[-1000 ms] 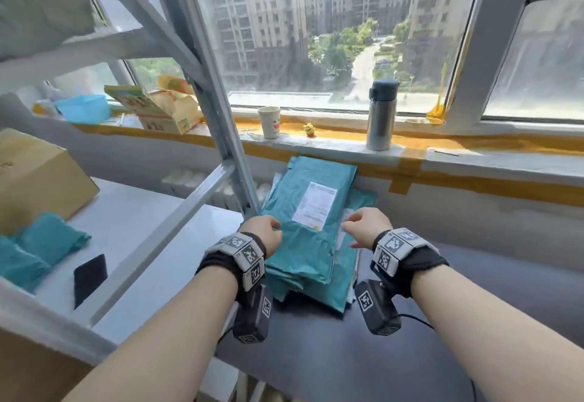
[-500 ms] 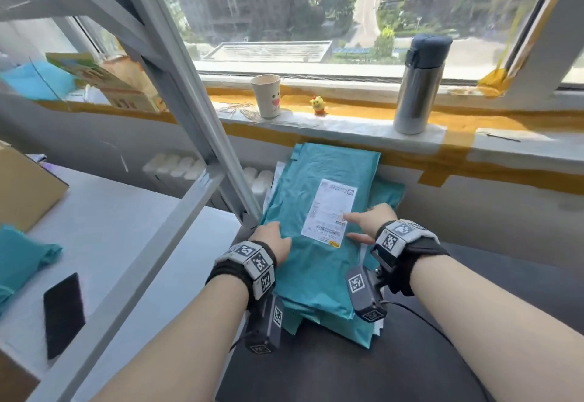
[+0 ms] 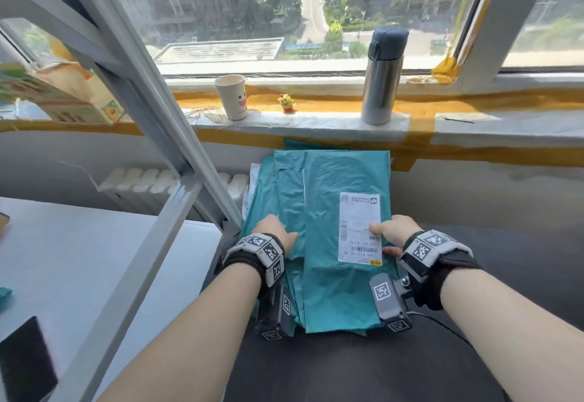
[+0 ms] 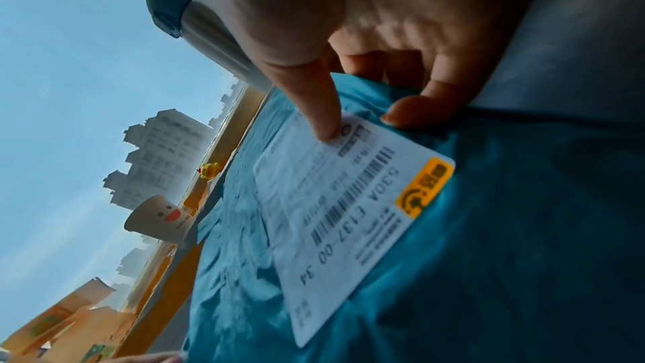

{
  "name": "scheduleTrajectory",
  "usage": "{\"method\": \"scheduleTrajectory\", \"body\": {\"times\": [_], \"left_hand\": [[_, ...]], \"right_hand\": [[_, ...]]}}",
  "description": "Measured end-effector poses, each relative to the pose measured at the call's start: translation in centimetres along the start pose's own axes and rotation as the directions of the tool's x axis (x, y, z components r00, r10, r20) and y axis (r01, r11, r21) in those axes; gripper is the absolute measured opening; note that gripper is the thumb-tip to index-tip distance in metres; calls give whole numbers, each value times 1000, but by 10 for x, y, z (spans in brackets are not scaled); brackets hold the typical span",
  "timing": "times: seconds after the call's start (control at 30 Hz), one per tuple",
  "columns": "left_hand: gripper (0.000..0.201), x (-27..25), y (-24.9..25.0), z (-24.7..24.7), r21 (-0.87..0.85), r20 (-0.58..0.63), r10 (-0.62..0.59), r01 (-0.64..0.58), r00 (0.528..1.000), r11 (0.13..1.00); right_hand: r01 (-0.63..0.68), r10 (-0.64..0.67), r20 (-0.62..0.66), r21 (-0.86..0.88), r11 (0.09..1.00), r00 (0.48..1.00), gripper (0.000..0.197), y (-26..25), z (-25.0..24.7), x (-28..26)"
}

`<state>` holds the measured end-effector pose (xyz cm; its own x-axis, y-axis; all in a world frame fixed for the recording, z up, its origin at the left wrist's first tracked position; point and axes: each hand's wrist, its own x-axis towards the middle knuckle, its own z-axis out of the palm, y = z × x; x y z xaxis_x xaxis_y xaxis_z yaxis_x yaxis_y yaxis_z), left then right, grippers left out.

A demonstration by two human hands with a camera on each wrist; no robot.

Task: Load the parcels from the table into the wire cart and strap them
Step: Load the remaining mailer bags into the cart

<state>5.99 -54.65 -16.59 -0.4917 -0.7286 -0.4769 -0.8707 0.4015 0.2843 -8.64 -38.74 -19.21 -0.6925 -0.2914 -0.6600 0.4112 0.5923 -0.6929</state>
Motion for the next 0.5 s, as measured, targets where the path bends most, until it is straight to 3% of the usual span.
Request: {"method": "scheduleTrajectory", "body": {"times": [0.1, 0.27, 0.5], "left_hand": [[41, 4, 4, 4, -30, -6, 18, -18, 1000, 999], [30, -2, 1, 1, 27, -20, 88, -88, 996, 996], [33, -19, -2, -8, -71, -114, 210, -218, 971, 973]], "right_hand": [[10, -10, 3, -1, 1000, 1000, 5, 9, 0, 5], [13, -15, 41, 52, 999, 999, 24, 21, 4, 4], [52, -46, -58, 107, 993, 997, 31, 25, -14, -19]]}}
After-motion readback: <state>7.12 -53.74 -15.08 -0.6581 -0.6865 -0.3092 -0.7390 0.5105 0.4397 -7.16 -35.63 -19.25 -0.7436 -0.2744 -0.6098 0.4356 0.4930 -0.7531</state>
